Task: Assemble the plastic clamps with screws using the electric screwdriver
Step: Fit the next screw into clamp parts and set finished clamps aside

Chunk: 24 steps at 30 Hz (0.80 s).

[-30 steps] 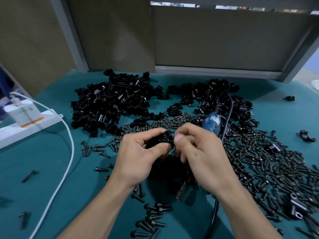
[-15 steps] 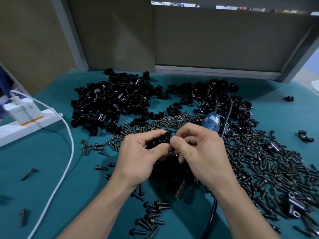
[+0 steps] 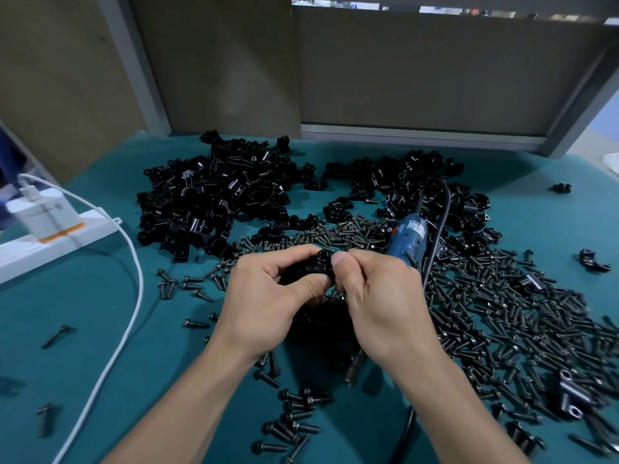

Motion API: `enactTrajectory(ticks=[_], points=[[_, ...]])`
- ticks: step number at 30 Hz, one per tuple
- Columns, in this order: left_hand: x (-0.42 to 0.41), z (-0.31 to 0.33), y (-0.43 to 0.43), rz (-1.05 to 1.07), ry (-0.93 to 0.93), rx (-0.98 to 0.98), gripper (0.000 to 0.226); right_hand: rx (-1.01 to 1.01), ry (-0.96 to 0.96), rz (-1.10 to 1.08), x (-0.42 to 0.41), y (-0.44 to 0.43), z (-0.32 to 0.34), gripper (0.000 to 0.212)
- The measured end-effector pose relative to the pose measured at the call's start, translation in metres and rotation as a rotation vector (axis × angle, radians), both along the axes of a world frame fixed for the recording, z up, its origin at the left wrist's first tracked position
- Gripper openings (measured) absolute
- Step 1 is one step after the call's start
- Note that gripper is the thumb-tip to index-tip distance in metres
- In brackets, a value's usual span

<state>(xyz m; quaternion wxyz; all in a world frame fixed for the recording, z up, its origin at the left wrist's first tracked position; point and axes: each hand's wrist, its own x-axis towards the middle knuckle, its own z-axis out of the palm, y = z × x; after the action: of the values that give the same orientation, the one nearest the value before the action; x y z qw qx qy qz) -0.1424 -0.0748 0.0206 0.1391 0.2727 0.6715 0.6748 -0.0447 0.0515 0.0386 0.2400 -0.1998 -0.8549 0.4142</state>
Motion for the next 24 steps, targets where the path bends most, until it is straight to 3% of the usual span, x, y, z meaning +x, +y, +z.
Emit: enactTrajectory(ticks=[5,8,16,24], points=[[0.001,-0.002,0.001,0.065,0.017,-0.049,0.042,-0.172,0.129,0.02,0.001,0.002,-0.002,0.019],[-0.002,-0.002,0.0,0.102,0.03,-0.031,0.047,-0.316,0.167,0.084,0.001,0.003,-0.003,0.021],[0.0,0.001,-0.005,0.1,0.142,-0.131,0.044,-0.259,0.151,0.071,-0.001,0.009,-0.007,0.018],[-0.001,-0.001,-0.003,0.034,0.032,-0.126,0.042,-0.148,0.12,0.094,0.0,0.009,-0.007,0.022]])
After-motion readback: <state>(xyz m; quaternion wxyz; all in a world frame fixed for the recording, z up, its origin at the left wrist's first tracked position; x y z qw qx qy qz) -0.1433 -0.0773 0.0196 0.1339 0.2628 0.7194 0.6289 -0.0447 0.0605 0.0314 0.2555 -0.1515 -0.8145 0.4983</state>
